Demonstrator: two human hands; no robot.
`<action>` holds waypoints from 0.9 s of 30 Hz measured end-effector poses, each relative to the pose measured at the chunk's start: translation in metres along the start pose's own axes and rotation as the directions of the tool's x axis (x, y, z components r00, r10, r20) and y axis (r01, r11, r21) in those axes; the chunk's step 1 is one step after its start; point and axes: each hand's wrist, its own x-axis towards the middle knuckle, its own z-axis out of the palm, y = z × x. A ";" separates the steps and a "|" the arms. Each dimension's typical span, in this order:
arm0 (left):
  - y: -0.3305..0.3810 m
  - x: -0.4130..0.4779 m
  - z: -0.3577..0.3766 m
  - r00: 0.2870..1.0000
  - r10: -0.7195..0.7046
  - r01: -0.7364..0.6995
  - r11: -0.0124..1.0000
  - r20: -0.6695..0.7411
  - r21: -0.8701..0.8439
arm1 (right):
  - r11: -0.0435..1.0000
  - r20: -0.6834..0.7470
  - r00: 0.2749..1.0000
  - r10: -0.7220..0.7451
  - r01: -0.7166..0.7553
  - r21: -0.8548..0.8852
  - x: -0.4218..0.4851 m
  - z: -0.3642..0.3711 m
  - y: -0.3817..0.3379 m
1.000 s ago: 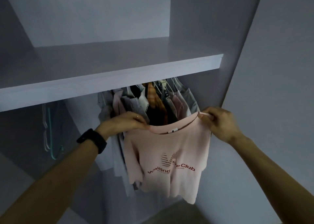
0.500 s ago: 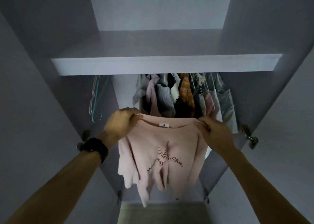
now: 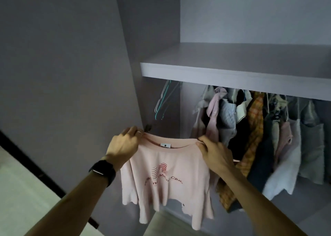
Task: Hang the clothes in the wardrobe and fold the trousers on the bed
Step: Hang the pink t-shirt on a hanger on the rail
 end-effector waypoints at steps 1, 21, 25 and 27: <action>-0.008 -0.004 -0.005 0.997 0.045 -0.041 0.997 -0.061 0.070 | 1.000 0.025 1.000 -0.001 0.001 0.011 0.007 0.003 -0.009; -0.119 0.044 -0.027 0.953 0.175 0.054 0.705 -0.248 0.707 | 0.886 0.287 0.921 0.264 -0.349 0.304 0.227 0.156 -0.126; -0.122 0.044 -0.013 0.964 0.179 0.030 0.668 -0.199 0.744 | 0.844 0.231 0.921 0.313 -0.381 0.377 0.232 0.204 -0.138; -0.121 0.044 -0.002 0.958 0.199 0.031 0.647 -0.207 0.762 | 0.832 0.159 0.930 0.330 -0.366 0.416 0.230 0.217 -0.138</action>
